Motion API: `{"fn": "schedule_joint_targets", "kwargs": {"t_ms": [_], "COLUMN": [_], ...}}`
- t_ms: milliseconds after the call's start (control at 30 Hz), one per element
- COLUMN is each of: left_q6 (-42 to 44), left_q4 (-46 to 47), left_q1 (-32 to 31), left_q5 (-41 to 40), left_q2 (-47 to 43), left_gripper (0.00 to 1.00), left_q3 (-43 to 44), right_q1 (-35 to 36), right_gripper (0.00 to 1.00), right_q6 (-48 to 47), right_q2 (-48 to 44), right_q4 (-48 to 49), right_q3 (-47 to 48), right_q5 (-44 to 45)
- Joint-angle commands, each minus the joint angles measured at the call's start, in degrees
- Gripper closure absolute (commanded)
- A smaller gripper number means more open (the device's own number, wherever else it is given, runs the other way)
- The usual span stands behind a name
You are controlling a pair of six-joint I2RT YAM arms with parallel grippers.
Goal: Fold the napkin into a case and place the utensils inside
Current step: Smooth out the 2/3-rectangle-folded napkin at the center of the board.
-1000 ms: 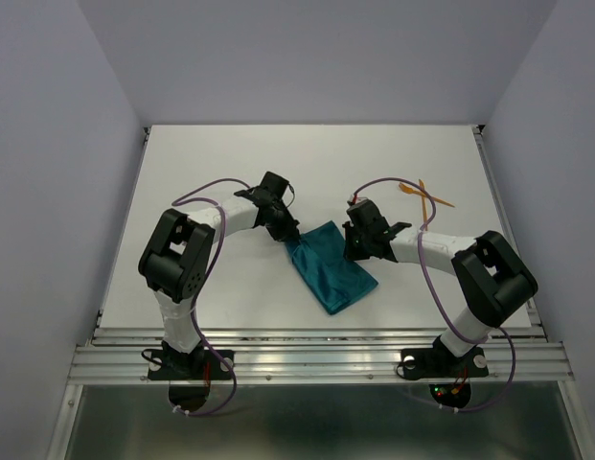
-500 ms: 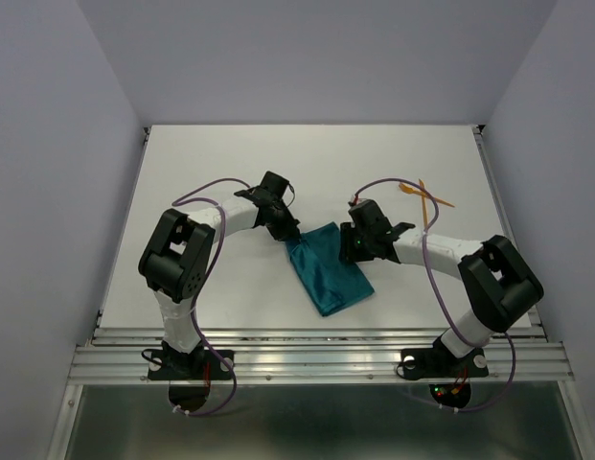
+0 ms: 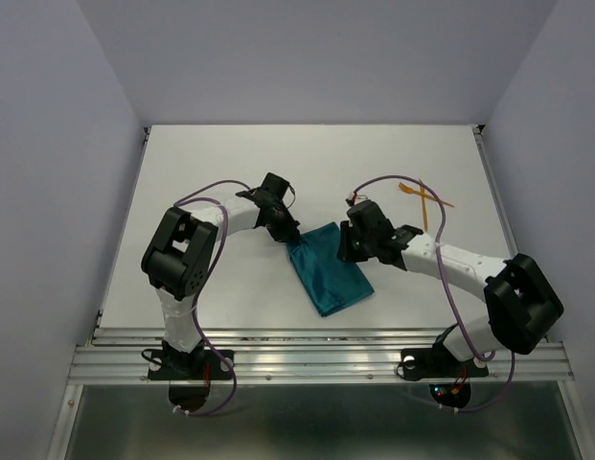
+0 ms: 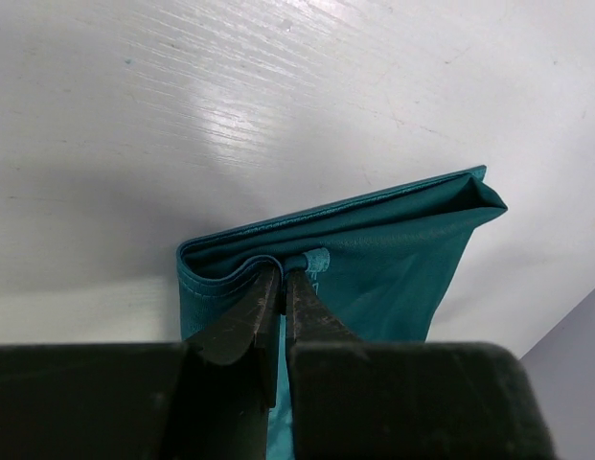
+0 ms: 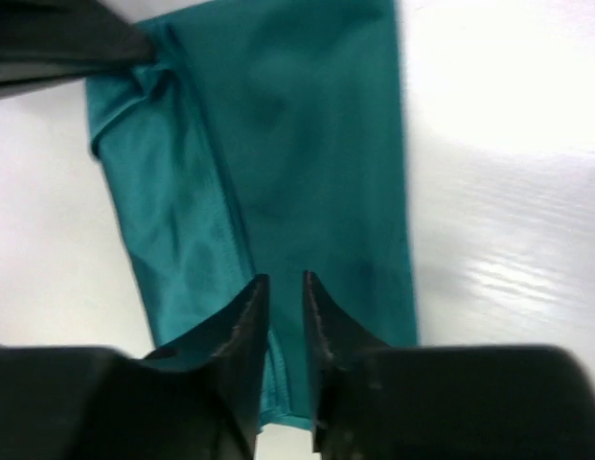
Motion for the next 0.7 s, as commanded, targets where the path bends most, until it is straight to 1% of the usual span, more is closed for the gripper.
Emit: {"fn": "schedule_joint_targets", "kwargs": {"t_ms": [0, 33, 133, 667], "left_q6": [-0.5, -0.5, -0.5, 0.1], "left_q4": [0.7, 0.7, 0.6, 0.4], "left_q1": [0.3, 0.4, 0.3, 0.3], "left_q5": [-1.2, -1.2, -1.2, -1.6], "left_q2": [0.0, 0.1, 0.0, -0.3], "left_gripper": [1.00, 1.00, 1.00, 1.00], "left_q3": [-0.3, -0.2, 0.0, -0.3], "right_q1": [4.5, 5.2, 6.9, 8.5], "right_gripper": [0.78, 0.85, 0.90, 0.92], "right_q6": [0.8, 0.7, 1.4, 3.8], "right_q2": [1.1, 1.7, 4.1, 10.8], "right_q4": [0.2, 1.0, 2.8, 6.5], "right_q3": [2.1, 1.8, 0.9, -1.9], "right_q5": [-2.5, -4.3, -7.5, -9.9]}}
